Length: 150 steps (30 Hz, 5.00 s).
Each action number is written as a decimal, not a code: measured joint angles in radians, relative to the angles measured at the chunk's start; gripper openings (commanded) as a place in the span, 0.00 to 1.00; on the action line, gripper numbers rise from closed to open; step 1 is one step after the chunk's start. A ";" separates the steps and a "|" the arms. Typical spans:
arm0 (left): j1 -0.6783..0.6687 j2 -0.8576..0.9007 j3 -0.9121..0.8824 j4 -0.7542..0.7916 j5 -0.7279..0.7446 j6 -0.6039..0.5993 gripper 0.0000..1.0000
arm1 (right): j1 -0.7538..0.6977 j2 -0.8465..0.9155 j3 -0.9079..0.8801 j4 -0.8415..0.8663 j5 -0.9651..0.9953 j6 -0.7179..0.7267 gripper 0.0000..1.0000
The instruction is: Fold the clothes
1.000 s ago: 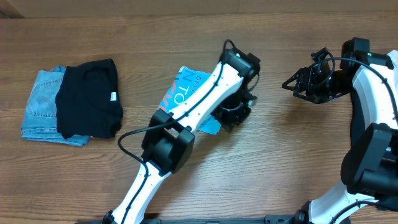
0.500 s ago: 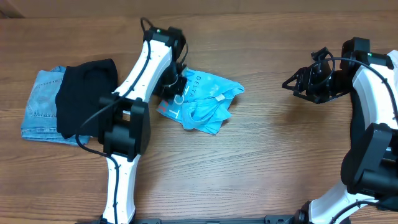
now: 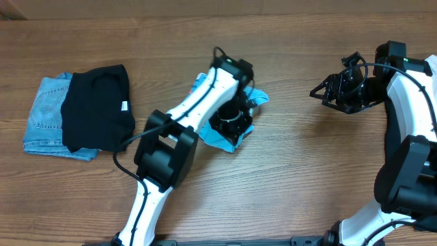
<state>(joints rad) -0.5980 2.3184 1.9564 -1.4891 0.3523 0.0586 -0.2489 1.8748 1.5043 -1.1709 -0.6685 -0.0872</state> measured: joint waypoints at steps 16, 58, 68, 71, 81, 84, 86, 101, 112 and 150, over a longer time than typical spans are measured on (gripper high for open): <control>0.217 -0.194 0.095 0.145 -0.091 -0.019 0.44 | 0.000 0.000 0.000 0.000 0.000 -0.003 0.65; 0.324 -0.002 0.280 0.131 -0.051 0.025 1.00 | 0.000 0.000 0.000 -0.011 0.000 -0.003 0.67; 0.528 0.207 0.244 0.156 0.220 0.169 1.00 | 0.000 0.000 0.000 -0.013 0.000 -0.003 0.63; 0.506 0.218 0.243 0.157 0.288 0.208 0.82 | 0.000 -0.001 0.000 -0.016 0.000 -0.003 0.63; 0.365 0.272 0.247 0.119 0.348 0.245 0.04 | 0.000 -0.002 0.000 -0.019 0.000 -0.004 0.63; 0.360 0.272 0.252 0.073 0.397 0.260 0.04 | 0.000 -0.002 0.000 -0.020 0.000 -0.003 0.62; 0.366 0.260 0.257 0.076 0.425 0.267 0.04 | 0.000 -0.002 0.000 -0.022 0.000 -0.003 0.62; 0.732 -0.181 0.294 -0.187 0.164 0.339 0.04 | 0.000 -0.002 0.000 -0.035 0.000 -0.003 0.62; 1.112 -0.156 0.105 0.004 -0.073 0.225 0.72 | 0.000 -0.002 0.000 -0.046 0.000 -0.003 0.62; 0.349 -0.916 0.225 0.011 -0.349 0.097 1.00 | 0.000 -1.094 0.082 -0.035 0.203 -0.071 1.00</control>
<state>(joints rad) -0.2493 1.4021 2.1811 -1.4776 0.0032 0.1551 -0.2489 0.7803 1.5867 -1.2060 -0.4660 -0.1577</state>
